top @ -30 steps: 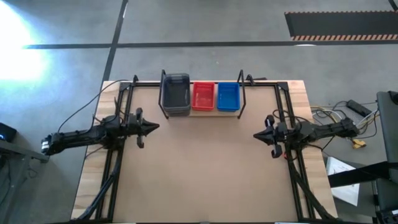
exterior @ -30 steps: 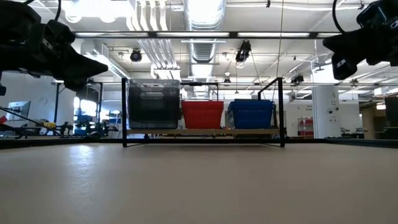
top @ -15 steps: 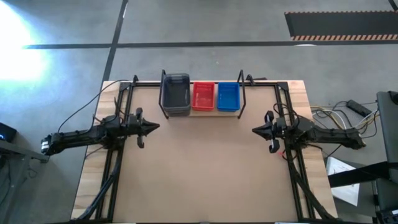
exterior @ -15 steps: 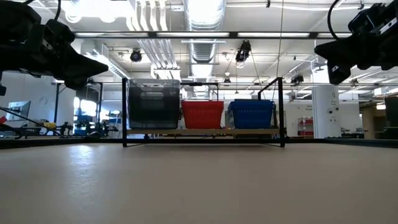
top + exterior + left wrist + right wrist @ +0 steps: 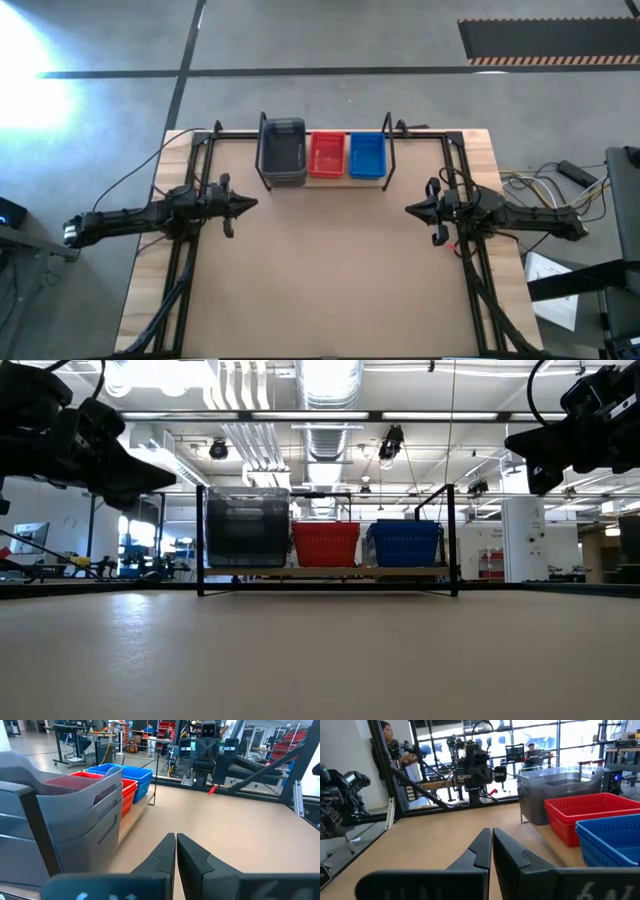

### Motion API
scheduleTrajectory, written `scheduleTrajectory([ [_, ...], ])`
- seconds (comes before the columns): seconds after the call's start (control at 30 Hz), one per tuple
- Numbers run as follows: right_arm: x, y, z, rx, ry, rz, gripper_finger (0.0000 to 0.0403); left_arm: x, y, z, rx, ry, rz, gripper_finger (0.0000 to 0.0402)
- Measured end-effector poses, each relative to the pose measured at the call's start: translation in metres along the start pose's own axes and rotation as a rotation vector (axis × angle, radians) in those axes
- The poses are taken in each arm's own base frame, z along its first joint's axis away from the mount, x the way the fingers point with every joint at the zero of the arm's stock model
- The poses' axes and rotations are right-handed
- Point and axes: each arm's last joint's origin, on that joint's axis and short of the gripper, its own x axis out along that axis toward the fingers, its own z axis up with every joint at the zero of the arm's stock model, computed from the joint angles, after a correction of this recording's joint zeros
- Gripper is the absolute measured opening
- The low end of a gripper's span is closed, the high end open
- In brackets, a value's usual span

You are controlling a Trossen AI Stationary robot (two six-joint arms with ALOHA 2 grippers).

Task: Stack baskets on shelf by color
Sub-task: Return to Home Position

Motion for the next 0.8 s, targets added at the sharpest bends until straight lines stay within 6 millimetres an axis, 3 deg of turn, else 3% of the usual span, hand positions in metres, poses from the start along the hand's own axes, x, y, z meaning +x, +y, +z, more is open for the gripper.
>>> scheduleTrajectory([
  [0.8,0.0004,-0.0001,-0.0005,0.000,0.006,-0.001,0.0009,0.0010,0.0003,-0.0012,-0.001,0.015,0.006,0.0000],
])
